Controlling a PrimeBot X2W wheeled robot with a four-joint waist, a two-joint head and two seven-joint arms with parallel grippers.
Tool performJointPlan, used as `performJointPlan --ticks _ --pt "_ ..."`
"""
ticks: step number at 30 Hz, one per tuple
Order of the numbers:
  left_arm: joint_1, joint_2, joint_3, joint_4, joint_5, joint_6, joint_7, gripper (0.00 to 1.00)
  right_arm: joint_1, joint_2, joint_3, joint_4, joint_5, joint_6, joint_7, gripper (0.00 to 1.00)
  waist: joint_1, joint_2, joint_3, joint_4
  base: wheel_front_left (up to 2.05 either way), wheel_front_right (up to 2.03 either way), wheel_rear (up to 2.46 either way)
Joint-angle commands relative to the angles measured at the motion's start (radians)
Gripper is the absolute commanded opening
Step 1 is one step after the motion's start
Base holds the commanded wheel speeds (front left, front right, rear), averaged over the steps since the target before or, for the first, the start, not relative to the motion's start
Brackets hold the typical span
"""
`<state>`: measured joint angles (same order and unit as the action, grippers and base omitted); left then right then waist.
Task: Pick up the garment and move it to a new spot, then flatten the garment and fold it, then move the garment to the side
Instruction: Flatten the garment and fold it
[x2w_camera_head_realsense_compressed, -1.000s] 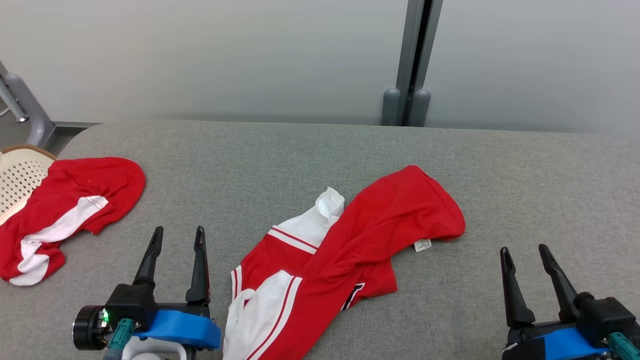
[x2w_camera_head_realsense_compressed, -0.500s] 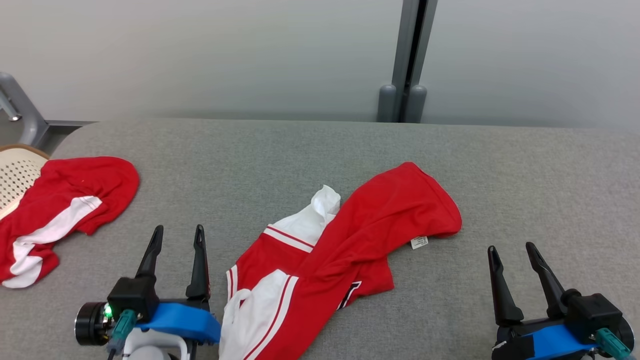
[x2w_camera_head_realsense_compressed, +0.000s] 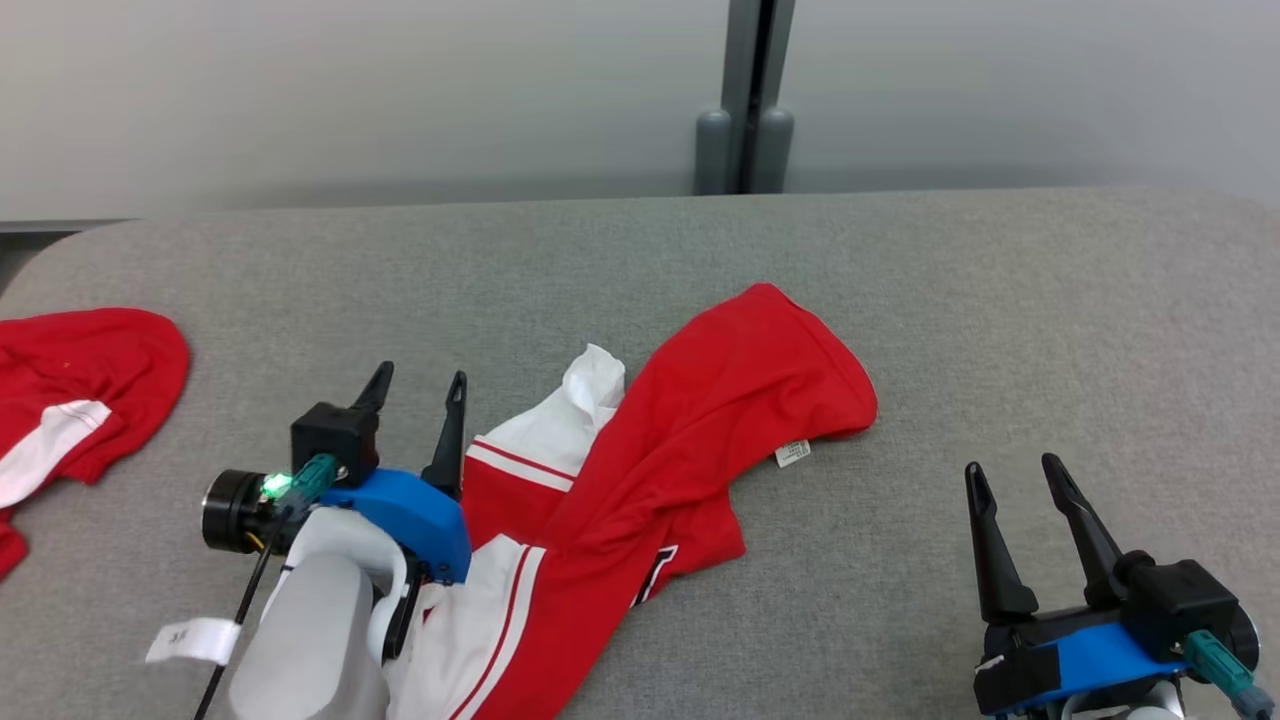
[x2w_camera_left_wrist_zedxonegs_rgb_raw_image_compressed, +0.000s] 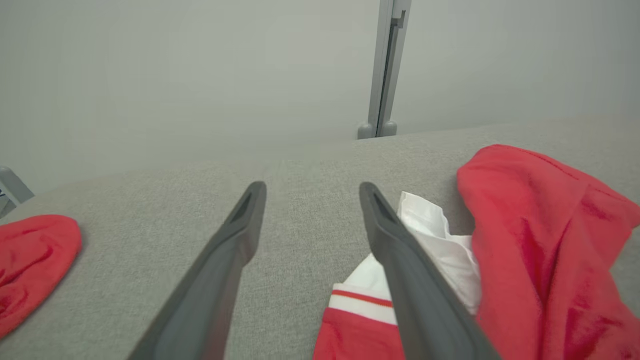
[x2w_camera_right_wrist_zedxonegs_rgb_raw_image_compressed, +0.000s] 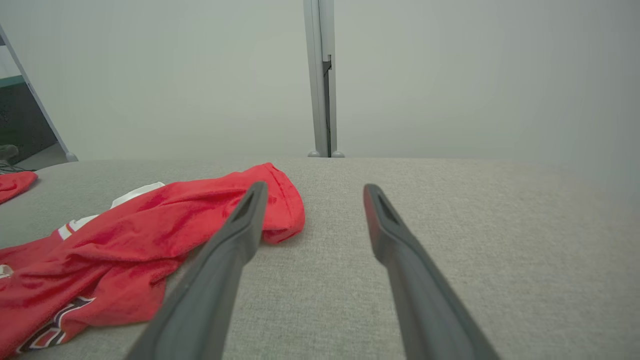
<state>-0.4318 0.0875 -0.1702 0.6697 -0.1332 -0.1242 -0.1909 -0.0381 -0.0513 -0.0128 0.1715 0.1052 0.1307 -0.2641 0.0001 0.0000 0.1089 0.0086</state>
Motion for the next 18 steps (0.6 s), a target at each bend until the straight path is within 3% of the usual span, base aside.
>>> performJointPlan --ticks 1,18 --pt "-0.021 0.005 -0.015 0.029 -0.006 -0.007 0.015 1.00 -0.015 0.000 -0.001 -0.002 0.000 0.000 -0.001 1.00 -0.0001 0.0000 0.005 -0.006 0.00 0.00 0.00" --pt "-0.076 0.046 -0.231 0.324 -0.174 -0.006 0.143 1.00 -0.032 -0.003 0.002 0.011 0.016 0.000 -0.001 1.00 -0.0001 0.0000 0.019 -0.045 0.00 0.00 0.00"
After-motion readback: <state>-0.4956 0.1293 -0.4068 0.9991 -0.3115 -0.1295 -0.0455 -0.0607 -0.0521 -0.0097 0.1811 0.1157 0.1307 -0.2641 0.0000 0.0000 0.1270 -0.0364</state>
